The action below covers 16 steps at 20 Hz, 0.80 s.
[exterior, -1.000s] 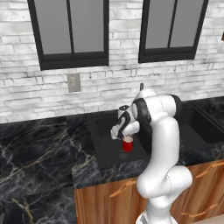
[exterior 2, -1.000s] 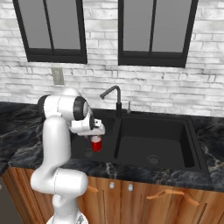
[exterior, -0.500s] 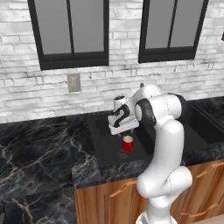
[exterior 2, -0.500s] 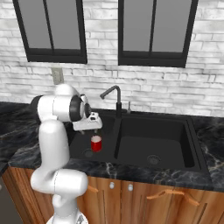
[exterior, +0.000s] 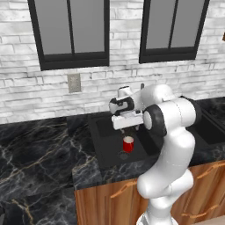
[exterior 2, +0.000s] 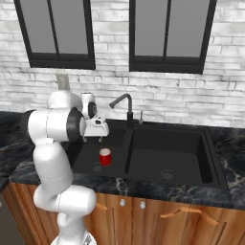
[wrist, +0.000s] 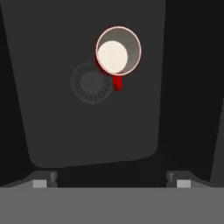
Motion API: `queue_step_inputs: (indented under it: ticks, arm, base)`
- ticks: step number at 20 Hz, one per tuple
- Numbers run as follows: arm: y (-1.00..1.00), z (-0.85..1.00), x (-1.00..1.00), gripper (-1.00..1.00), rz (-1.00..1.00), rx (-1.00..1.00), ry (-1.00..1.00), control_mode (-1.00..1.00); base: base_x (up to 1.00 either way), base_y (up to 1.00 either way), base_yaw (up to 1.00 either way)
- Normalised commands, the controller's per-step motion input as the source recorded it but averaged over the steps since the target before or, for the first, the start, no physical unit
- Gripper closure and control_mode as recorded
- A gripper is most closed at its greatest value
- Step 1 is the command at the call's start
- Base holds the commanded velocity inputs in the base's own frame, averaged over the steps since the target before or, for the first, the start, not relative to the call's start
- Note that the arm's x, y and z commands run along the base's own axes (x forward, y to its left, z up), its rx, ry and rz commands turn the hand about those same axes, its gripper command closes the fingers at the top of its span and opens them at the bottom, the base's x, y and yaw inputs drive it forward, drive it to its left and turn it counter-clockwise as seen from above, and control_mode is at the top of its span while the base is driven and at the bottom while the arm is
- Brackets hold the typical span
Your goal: Place the mug in the left basin and the cup in the right basin of the sink.
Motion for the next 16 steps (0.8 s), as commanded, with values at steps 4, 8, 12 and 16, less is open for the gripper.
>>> queue_step_inputs:
  ticks: [4, 8, 12, 16]
  arm:
    - [-0.03, 0.44, -0.79, -1.0, -0.09, 0.01, -0.05, -1.0]
    - [-0.08, 0.42, -0.7, -1.0, -0.09, 0.0, -0.16, -1.0]
    - [-0.07, 0.4, -0.7, -1.0, -0.05, 0.03, -0.11, -1.0]
    - [0.0, 0.17, -0.8, -1.0, 0.0, 0.03, -0.09, -1.0]
  base:
    - [0.0, 0.0, 0.0]
    - [0.0, 0.0, 0.0]
    - [0.0, 0.0, 0.0]
    - [0.0, 0.0, 0.0]
